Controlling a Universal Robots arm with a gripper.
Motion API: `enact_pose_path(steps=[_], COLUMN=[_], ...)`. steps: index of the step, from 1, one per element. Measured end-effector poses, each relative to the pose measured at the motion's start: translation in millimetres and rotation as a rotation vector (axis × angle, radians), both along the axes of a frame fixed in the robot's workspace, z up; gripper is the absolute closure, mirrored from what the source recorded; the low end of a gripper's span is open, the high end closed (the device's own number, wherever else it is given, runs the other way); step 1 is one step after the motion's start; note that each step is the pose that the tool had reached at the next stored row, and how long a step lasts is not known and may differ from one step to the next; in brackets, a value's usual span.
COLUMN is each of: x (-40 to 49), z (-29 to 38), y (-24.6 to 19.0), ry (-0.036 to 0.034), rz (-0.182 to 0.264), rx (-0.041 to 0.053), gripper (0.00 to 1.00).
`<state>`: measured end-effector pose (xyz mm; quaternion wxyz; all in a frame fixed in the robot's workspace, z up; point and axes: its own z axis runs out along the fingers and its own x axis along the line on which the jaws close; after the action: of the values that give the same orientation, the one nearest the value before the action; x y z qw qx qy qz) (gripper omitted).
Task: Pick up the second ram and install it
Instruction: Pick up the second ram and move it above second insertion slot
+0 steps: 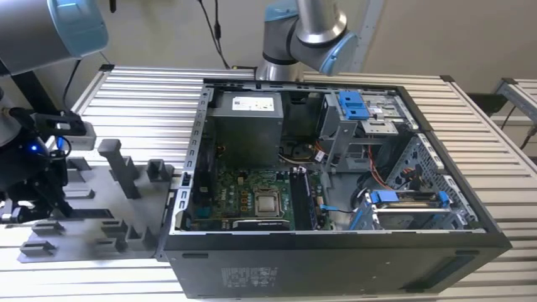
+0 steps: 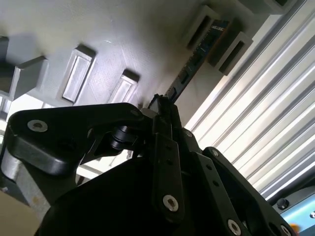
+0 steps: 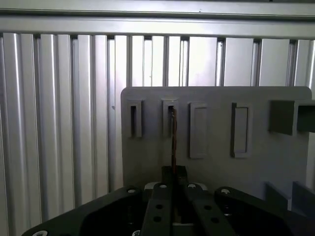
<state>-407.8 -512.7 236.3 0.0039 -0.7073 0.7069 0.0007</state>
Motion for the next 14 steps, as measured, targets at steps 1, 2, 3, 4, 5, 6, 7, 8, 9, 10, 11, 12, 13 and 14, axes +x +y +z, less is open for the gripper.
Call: enact_pose_path(steps=[1,2,3,4,5,6,7,8,9,10,11,12,13,14], x=[0.0,0.0,0.0,0.0,0.0,0.0,0.0,0.2,0.2,0.2,0.3,0.4,0.6,0.7], z=[1.2,2.5,3.9,5.3,6.7,8.2,9.7,11.3,12.8,14.2,15.5,16.4,17.5,18.5], y=[0.0,0.0,0.0,0.0,0.0,0.0,0.0,0.0,-0.1,0.0,0.0,0.0,0.0,0.0], ry=[0.0000,0.0000,-0.0001,-0.0001,-0.0001,-0.0001,-0.0001,-0.0001,-0.0001,-0.0001,0.0000,-0.0001,0.0000,-0.0001], rz=[-0.002,-0.003,-0.004,-0.005,-0.007,-0.008,-0.008,-0.009,-0.009,-0.010,-0.010,-0.011,-0.011,-0.011], rx=[0.0000,0.0000,0.0001,0.0000,0.0001,0.0001,0.0001,0.0001,0.0001,0.0000,0.0000,0.0001,0.0000,0.0001], gripper=[0.86,0.86,0.86,0.86,0.86,0.86,0.86,0.86,0.86,0.86,0.86,0.86,0.86,0.86])
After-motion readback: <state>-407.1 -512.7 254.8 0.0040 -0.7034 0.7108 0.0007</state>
